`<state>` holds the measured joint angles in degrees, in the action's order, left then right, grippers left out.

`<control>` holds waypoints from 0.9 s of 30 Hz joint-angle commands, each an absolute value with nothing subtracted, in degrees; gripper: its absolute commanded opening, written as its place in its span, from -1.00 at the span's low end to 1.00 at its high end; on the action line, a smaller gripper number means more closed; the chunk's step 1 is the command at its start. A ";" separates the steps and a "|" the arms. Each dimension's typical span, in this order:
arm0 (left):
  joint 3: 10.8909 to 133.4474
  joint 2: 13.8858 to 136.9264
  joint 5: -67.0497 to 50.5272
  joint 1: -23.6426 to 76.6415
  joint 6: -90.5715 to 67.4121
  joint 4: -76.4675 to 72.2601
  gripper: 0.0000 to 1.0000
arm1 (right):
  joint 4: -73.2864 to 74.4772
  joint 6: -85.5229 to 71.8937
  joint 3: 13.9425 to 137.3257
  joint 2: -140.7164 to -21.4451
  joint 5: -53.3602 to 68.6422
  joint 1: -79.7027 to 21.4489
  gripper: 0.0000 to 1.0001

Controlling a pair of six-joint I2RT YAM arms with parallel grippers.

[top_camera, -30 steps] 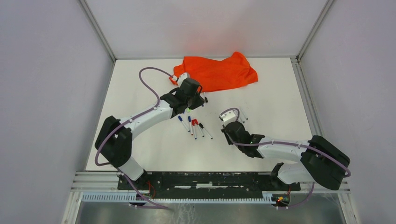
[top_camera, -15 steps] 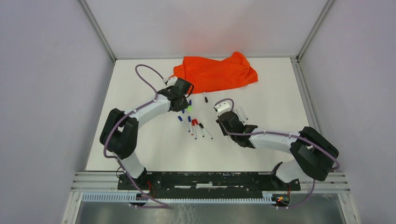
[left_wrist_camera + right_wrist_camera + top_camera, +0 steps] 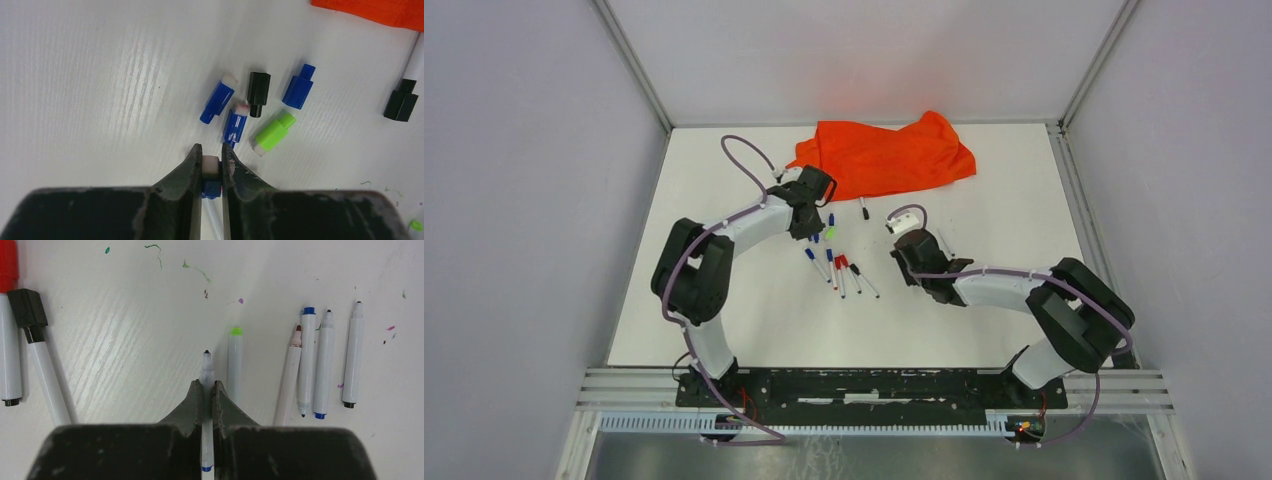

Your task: Open the pen caps

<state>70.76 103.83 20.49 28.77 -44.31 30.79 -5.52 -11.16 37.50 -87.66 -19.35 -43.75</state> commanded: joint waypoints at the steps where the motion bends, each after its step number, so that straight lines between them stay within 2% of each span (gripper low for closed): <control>1: 72.95 104.83 21.10 27.66 -41.84 30.52 -0.54 | -8.02 -9.83 38.23 -89.19 -17.01 -42.91 -0.88; 13: 72.94 106.05 20.57 26.59 -41.31 29.45 -0.20 | -8.79 -8.00 38.06 -90.50 -16.64 -41.14 -0.36; 22: 71.57 99.34 21.73 26.37 -42.02 28.39 -0.18 | -10.00 -5.03 38.29 -84.61 -15.52 -42.63 -0.26; 27: 68.54 92.87 20.30 26.37 -43.07 26.17 0.00 | -8.25 -4.35 39.91 -82.73 -15.16 -45.79 -0.25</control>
<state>70.35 100.22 20.47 26.70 -43.20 29.63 -8.10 -5.72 37.50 -84.99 -16.21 -43.46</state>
